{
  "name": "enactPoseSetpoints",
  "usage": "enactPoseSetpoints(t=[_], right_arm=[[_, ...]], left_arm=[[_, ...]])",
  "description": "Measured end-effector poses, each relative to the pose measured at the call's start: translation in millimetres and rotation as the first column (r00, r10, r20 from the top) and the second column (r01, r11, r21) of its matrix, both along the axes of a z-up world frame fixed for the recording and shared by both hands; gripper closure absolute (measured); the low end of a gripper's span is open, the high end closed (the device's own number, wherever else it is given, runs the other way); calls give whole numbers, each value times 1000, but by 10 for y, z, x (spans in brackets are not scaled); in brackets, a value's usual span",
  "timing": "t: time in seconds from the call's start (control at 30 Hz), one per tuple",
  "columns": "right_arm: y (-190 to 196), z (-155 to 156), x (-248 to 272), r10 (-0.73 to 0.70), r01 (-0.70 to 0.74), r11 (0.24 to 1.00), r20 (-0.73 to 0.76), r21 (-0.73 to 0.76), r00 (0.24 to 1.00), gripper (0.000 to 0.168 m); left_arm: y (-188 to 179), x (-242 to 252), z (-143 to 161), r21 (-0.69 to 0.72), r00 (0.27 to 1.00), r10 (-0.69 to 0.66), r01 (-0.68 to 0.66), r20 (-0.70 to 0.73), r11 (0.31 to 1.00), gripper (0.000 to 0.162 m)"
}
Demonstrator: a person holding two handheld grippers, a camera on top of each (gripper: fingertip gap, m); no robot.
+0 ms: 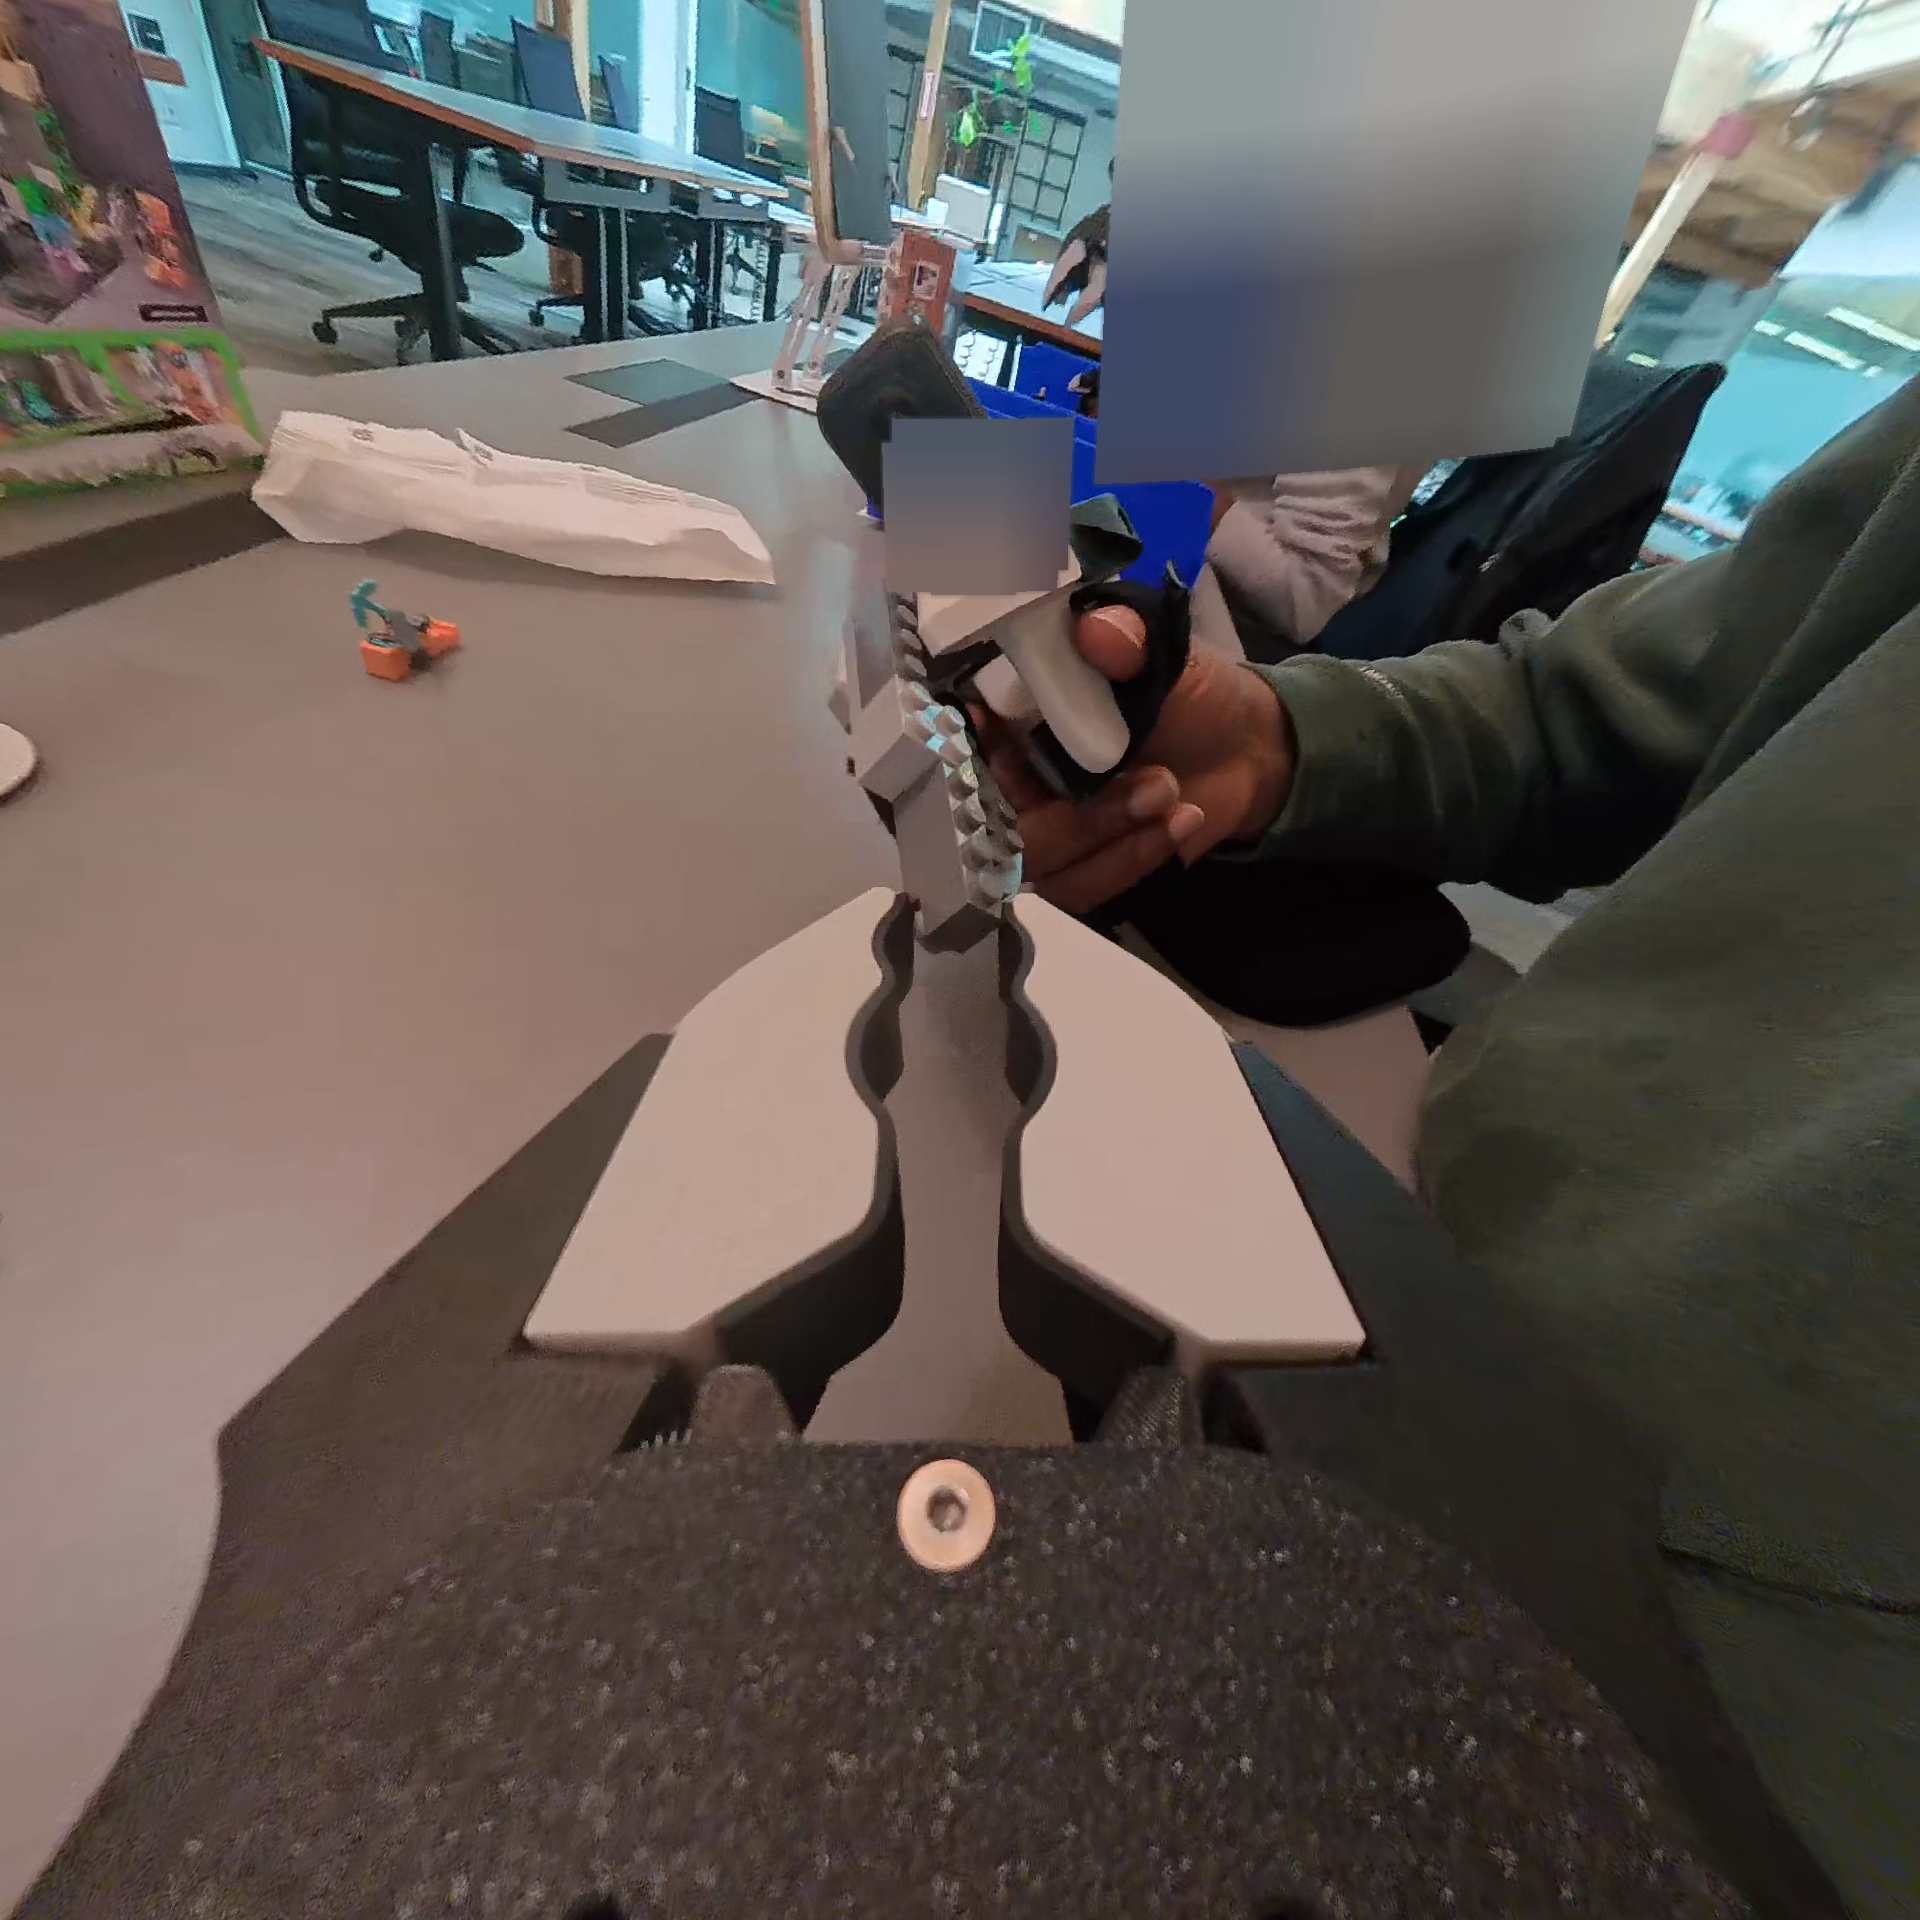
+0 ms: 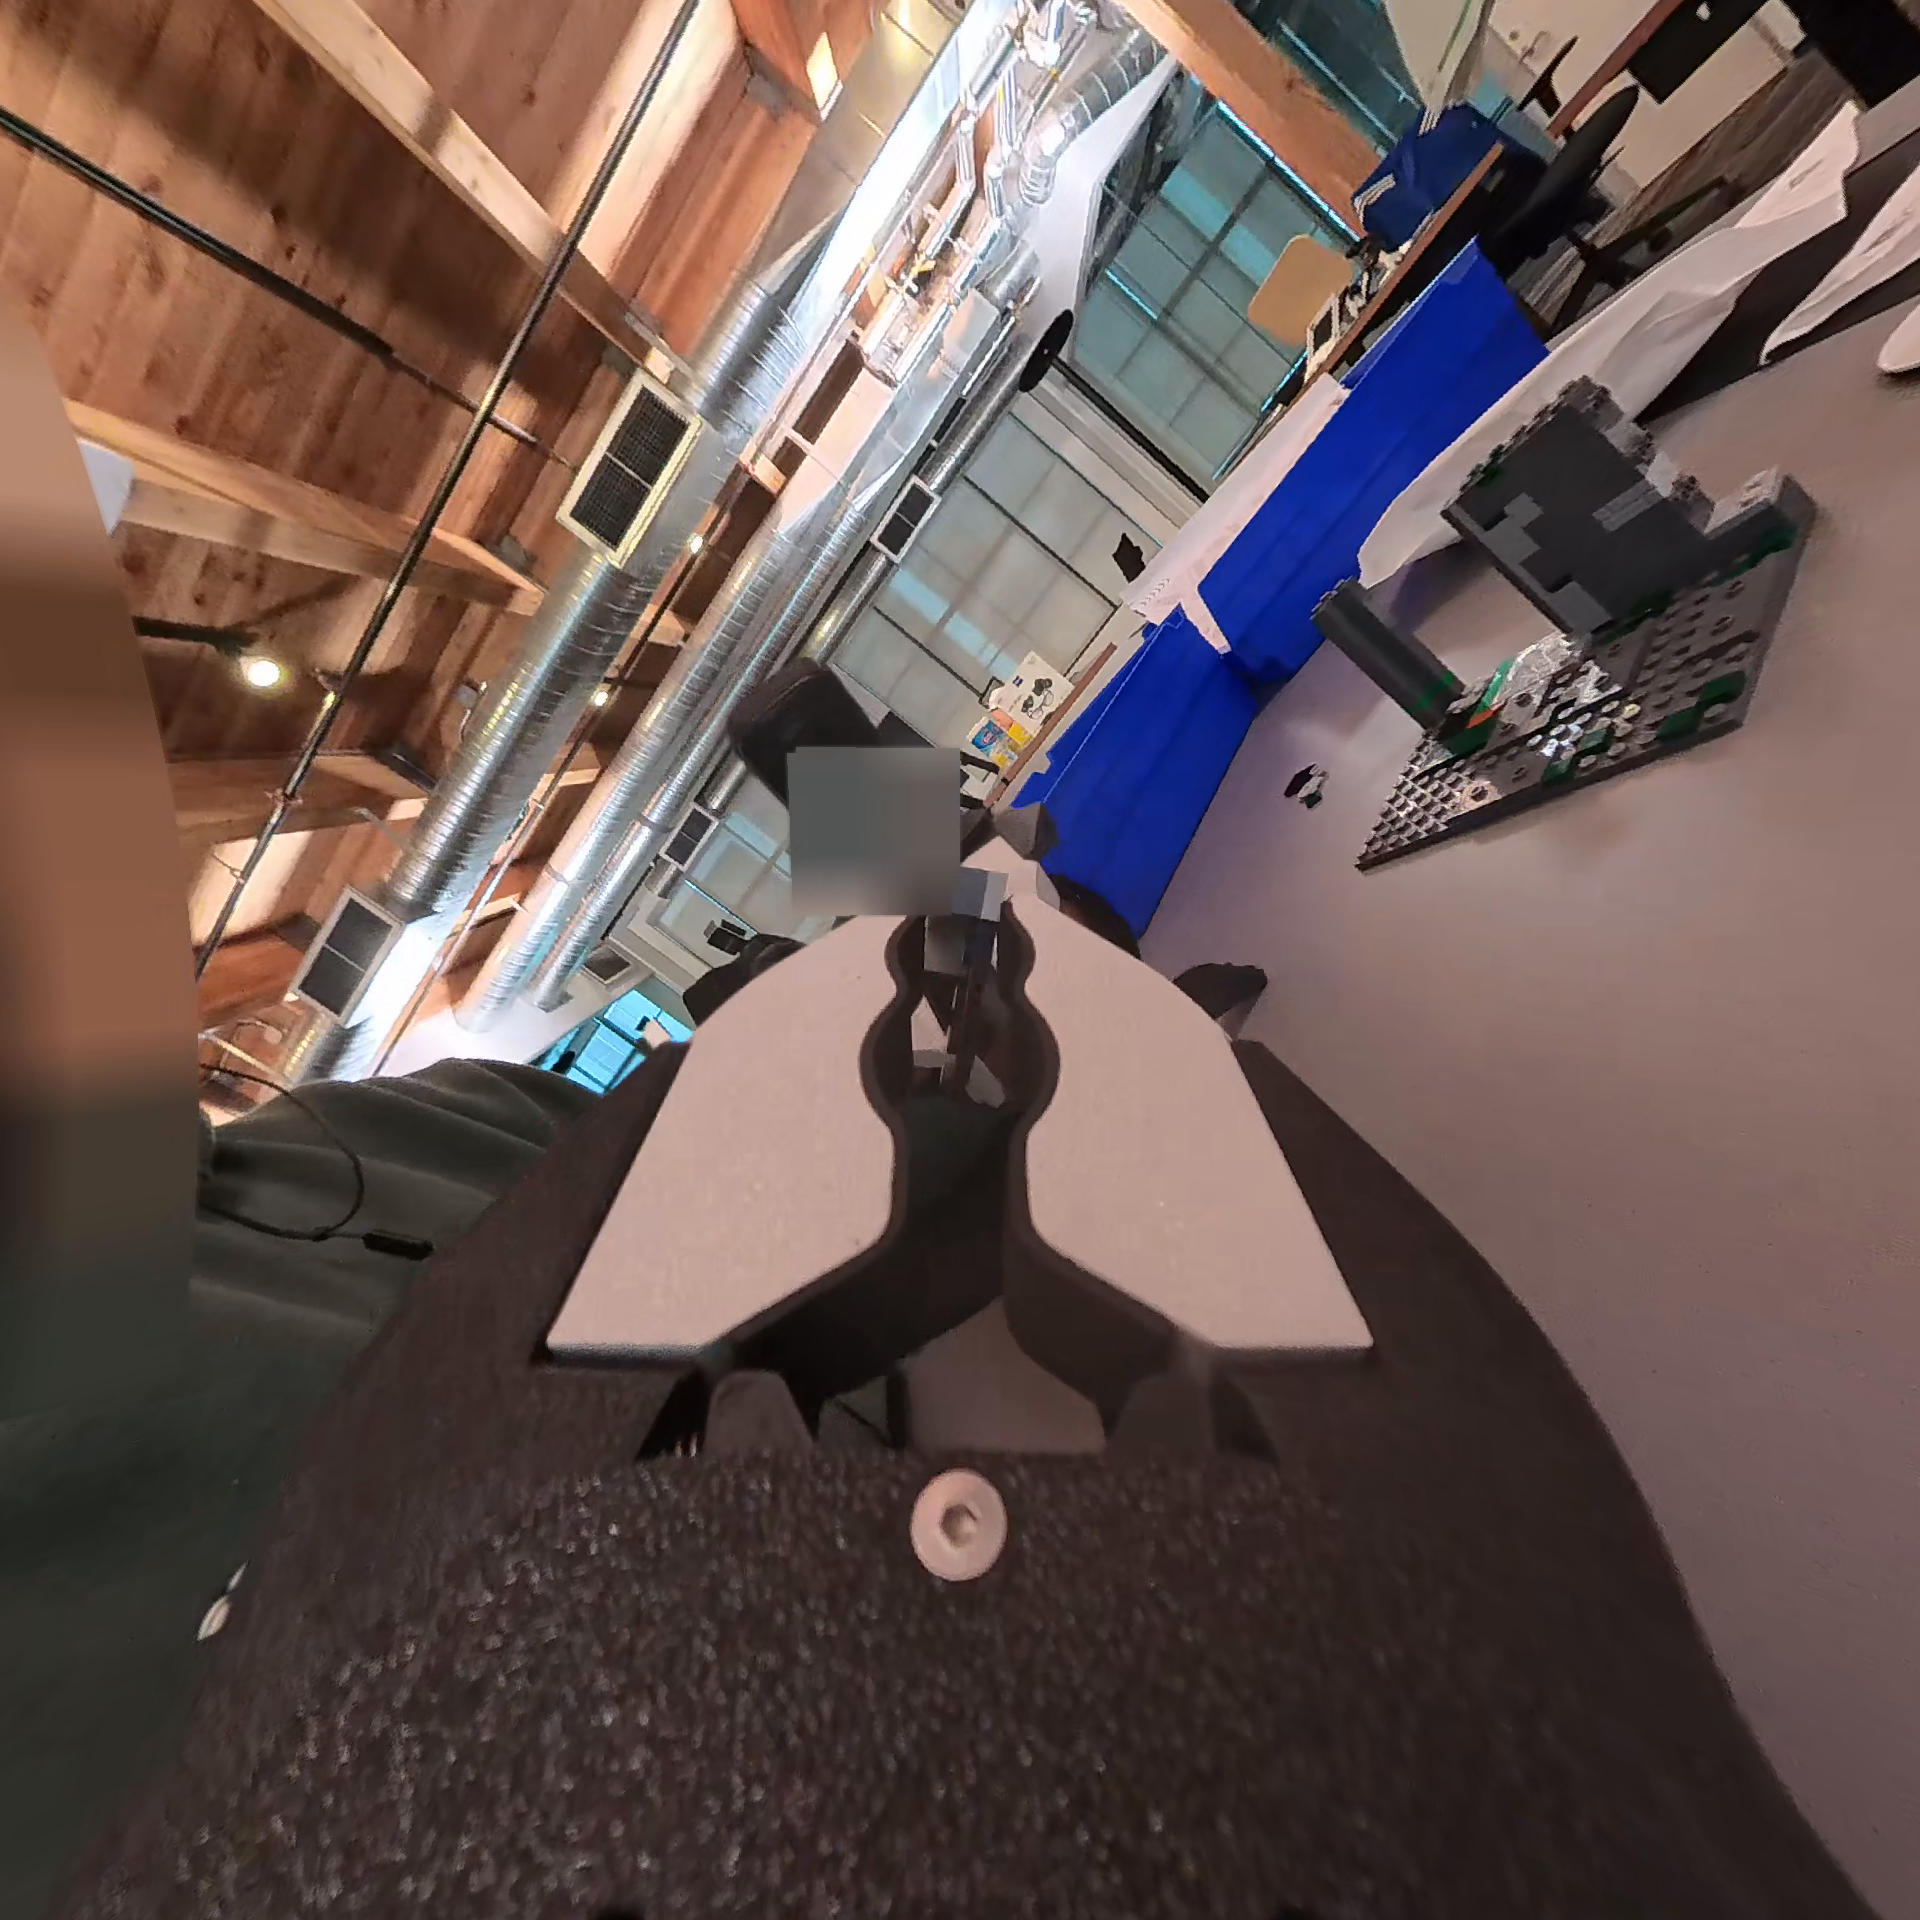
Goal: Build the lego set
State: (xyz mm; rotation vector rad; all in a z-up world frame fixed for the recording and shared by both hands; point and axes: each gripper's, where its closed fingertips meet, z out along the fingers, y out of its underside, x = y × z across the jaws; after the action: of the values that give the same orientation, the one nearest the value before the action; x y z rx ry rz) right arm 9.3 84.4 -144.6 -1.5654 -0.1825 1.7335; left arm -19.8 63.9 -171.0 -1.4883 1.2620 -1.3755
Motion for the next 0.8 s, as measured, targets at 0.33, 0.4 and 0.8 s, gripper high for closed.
enactPoseSetpoints(t=[0.33, 0.4, 0.8], right_arm=[[57, -66, 29, -20, 19, 999, -15, -26, 1000, 156], [78, -90, 57, -33, 32, 999, -11, -36, 999, 156], [75, -197, 61, -19, 20, 997, 15, -68, 1000, 160]], left_arm=[[79, -3, -18, 31, 998, 49, -50, 40, 998, 143], [121, -17, 23, 98, 994, 90, -95, 62, 991, 142], [160, -30, -19, 284, 991, 135, -134, 18, 949, 154]])
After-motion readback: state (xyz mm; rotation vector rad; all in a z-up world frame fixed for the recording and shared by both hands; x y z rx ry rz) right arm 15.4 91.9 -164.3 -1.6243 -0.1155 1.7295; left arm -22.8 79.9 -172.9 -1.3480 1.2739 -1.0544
